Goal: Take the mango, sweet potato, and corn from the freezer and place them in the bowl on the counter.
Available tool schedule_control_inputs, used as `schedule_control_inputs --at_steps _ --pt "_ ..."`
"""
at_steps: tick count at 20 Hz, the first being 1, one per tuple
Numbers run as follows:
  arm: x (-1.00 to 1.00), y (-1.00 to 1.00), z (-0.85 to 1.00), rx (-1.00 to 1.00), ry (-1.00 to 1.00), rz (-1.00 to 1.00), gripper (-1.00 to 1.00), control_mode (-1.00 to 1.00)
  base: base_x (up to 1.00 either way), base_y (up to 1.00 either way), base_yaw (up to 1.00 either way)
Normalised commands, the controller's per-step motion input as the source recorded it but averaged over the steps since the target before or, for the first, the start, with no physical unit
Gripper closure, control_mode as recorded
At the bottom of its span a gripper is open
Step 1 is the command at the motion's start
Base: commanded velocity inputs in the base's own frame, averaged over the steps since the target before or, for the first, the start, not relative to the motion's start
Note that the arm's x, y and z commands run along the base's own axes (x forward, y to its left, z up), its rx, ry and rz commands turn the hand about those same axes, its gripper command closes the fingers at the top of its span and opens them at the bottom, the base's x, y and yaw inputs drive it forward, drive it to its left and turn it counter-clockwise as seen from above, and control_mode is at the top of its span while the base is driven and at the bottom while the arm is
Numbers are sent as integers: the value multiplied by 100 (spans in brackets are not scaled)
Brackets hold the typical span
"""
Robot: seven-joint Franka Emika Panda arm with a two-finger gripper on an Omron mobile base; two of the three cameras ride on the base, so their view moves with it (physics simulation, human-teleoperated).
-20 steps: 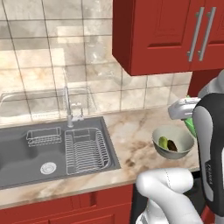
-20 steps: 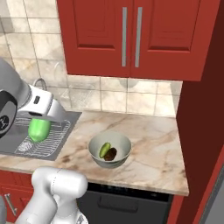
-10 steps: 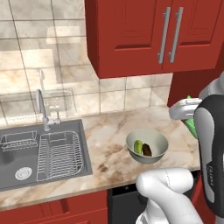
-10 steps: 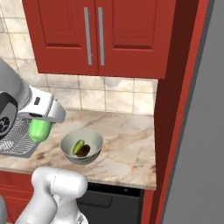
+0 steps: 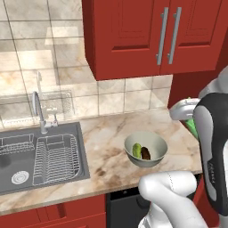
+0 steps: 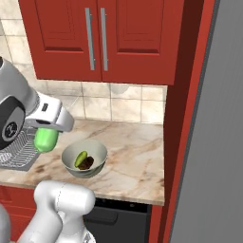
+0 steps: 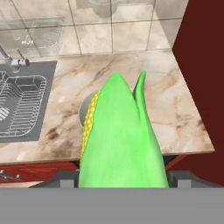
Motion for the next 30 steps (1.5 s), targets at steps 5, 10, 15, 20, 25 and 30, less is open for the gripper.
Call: schedule_control_inputs --at_steps 5,10,15,20,25,30 --pt "67 1 -50 0 12 0 100 -100 0 0 0" --pt "76 0 -54 0 17 0 100 -100 0 0 0" --pt "70 0 -58 0 17 0 100 -100 0 0 0" --pt "64 0 -63 0 13 0 100 -100 0 0 0" --pt "33 0 -62 0 6 0 100 -100 0 0 0" --pt "8 0 -51 0 0 0 100 -100 0 0 0"
